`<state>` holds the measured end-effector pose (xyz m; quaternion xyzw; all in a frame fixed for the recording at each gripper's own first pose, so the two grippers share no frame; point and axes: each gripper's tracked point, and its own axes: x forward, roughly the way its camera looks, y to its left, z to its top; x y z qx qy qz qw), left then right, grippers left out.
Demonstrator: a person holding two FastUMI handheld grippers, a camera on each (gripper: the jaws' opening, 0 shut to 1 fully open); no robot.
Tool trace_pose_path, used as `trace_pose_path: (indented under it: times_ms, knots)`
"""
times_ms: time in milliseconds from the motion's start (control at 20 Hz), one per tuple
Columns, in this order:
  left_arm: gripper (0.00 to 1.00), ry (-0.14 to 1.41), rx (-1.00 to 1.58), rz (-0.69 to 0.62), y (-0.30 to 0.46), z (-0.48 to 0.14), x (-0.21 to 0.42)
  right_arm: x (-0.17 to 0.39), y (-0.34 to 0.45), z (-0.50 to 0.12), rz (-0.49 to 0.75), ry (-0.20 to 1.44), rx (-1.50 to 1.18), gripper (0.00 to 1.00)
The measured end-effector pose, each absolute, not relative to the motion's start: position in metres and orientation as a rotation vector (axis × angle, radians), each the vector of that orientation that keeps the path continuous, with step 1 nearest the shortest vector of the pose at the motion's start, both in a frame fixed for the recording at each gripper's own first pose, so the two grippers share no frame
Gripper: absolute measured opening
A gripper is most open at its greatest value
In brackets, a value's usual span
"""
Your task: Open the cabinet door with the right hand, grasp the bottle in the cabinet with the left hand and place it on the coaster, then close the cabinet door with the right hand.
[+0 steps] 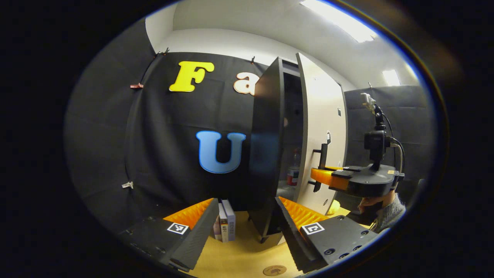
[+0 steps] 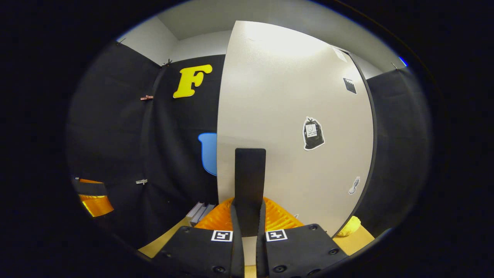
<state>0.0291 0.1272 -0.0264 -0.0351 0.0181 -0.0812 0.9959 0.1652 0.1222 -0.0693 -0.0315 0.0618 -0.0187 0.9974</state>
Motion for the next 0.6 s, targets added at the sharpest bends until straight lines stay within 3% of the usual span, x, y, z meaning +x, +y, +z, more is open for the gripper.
trace_pose_path:
  times_ms: [600]
  knots:
    - [0.91, 0.062, -0.066, -0.437, 0.007, -0.031, 0.028, 0.047, 0.050, -0.048, -0.146, 0.136, -0.074, 0.15]
